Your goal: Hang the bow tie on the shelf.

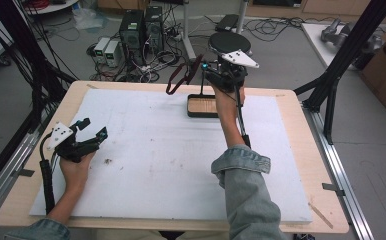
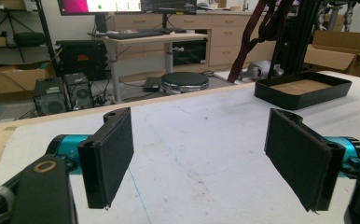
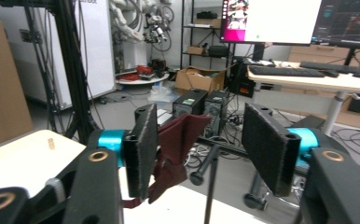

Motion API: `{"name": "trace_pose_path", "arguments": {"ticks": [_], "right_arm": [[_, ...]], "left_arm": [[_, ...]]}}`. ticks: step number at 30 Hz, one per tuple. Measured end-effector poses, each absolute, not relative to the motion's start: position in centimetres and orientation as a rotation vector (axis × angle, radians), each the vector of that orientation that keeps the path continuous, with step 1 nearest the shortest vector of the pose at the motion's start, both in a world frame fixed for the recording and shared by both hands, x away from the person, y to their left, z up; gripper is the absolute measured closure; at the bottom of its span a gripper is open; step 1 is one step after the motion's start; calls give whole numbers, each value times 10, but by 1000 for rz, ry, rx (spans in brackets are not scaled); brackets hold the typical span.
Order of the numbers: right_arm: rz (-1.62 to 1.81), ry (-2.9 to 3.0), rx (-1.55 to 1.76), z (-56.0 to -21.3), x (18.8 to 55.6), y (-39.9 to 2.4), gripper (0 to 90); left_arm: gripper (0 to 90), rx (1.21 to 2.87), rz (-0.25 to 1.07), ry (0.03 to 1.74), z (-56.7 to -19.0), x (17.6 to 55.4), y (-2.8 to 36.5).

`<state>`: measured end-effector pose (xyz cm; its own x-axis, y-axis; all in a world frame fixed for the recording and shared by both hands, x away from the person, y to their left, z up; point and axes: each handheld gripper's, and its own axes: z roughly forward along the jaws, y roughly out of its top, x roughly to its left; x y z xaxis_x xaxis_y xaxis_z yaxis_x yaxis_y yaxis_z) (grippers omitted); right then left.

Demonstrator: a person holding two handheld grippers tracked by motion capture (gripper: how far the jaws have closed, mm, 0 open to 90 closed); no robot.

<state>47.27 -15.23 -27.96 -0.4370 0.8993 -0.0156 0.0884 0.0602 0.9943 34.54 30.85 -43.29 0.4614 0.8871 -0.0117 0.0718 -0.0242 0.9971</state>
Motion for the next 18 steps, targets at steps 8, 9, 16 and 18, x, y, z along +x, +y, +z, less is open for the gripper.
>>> {"name": "trace_pose_path", "arguments": {"ticks": [8,9,16,18], "right_arm": [[1465,1624,1002,-272,464,-166,297],[1464,1626,1001,-271,462,-168,283],[1477,1654,1008,-263,450,-179,203],[1479,1648,1004,-260,446,-182,197]], "left_arm": [[241,1456,817,901,-433,346,308],[241,1455,817,899,-433,346,308],[237,1465,815,898,-434,346,308],[234,1468,816,901,-434,346,308]]}}
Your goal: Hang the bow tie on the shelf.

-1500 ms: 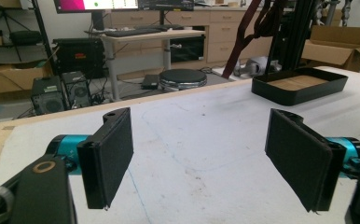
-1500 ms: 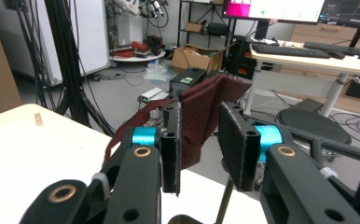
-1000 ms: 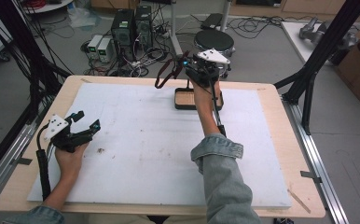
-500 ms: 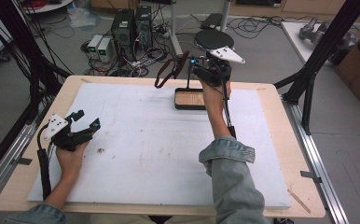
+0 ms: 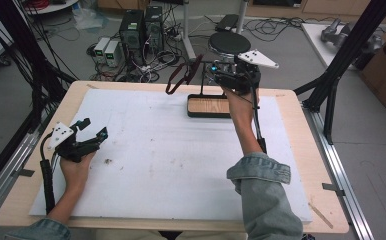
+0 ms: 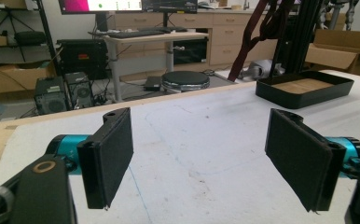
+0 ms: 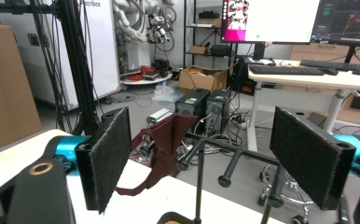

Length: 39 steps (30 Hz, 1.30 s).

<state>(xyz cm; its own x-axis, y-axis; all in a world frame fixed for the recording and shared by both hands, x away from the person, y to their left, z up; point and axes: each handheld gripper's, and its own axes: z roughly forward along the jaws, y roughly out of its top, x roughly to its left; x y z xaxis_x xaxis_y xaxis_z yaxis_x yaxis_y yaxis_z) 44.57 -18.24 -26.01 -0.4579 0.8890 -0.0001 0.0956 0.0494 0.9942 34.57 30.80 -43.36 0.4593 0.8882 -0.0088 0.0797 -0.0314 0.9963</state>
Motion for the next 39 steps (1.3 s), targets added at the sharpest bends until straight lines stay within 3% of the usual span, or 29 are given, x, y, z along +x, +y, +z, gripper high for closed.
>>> {"name": "trace_pose_path", "arguments": {"ticks": [19,39], "right_arm": [[1458,1625,874,-270,372,-225,129],[1458,1551,954,-335,319,-280,117]], "left_arm": [[229,1484,821,912,-434,346,308],[228,1502,831,914,-434,346,306]]}}
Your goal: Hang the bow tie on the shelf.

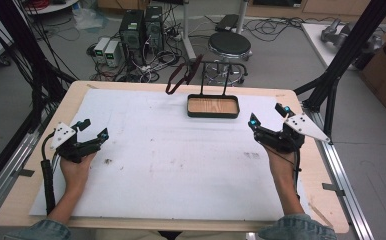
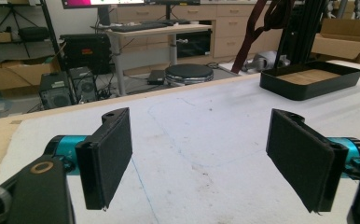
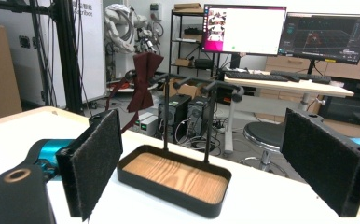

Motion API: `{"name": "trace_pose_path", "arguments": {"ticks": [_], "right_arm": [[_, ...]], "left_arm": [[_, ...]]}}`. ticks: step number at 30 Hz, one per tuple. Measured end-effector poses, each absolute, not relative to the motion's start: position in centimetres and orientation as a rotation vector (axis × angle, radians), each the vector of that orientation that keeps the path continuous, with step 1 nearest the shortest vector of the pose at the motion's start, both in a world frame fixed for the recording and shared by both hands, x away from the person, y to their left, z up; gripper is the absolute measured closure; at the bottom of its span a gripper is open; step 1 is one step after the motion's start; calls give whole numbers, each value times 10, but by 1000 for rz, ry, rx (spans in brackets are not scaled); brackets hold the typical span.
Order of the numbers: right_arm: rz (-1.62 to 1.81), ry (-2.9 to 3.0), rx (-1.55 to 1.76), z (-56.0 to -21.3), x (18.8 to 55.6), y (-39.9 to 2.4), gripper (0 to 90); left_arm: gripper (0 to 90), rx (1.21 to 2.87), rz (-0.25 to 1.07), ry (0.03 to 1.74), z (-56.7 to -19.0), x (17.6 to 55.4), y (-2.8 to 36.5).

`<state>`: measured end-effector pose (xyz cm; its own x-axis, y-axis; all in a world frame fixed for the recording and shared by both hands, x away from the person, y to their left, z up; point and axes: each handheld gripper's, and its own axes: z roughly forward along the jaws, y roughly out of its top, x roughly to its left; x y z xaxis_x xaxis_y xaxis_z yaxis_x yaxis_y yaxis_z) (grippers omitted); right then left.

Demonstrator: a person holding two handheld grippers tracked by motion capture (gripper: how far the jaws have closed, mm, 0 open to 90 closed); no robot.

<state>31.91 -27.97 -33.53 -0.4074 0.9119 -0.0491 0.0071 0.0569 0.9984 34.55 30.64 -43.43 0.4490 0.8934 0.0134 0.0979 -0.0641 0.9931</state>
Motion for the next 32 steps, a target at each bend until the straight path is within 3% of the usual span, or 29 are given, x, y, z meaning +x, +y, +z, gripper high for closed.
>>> {"name": "trace_pose_path", "arguments": {"ticks": [24,32], "right_arm": [[1442,1629,981,-407,284,-267,115],[1425,1653,970,-407,282,-263,116]], "left_arm": [[228,1509,834,914,-434,345,305],[228,1511,833,917,-435,346,305]]}}
